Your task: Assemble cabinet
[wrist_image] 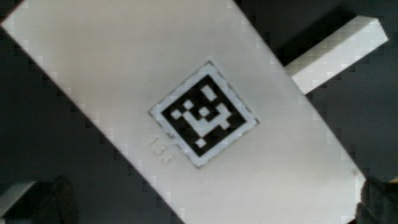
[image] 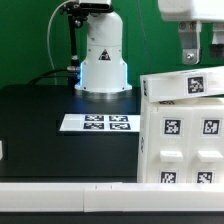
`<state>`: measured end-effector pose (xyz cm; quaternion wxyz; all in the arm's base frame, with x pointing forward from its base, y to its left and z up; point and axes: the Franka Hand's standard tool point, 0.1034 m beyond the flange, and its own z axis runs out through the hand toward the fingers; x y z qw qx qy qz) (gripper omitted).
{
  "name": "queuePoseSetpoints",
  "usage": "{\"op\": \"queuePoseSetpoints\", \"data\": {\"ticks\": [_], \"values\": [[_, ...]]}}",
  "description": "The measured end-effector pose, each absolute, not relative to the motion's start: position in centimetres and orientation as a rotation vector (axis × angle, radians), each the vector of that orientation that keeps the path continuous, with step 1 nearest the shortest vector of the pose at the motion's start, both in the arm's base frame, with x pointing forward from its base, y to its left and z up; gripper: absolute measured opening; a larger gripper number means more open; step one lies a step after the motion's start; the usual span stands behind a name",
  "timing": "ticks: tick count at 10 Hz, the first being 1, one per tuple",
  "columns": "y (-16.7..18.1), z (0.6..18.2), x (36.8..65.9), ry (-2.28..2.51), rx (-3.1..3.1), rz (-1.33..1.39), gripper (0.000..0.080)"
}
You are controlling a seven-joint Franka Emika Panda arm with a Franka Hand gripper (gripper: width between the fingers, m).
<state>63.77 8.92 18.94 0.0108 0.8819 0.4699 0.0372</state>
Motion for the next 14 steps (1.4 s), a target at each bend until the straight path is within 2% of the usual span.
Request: {"op": "queuePoseSetpoints", "data": {"ticks": [4,8,10,11,12,13,14], "values": [[9.1,18.0,63.4,1.913,2.383,0.054,0.0797],[8.6,16.3,62.9,1.937,2.371,0.016,0.0797],[8.4,16.0,63.0,1.907,2.394,0.017,0.0797],[8.3,16.0,63.0,1.904,2.396,0.016,0.067],[8.3,16.0,63.0,1.84,2.446,0.019,0.067],[8.3,16.0,62.9,1.733,2.524,0.025,0.0552],[8.3,16.0,62.9,1.634,2.59,0.029,0.0555]]}}
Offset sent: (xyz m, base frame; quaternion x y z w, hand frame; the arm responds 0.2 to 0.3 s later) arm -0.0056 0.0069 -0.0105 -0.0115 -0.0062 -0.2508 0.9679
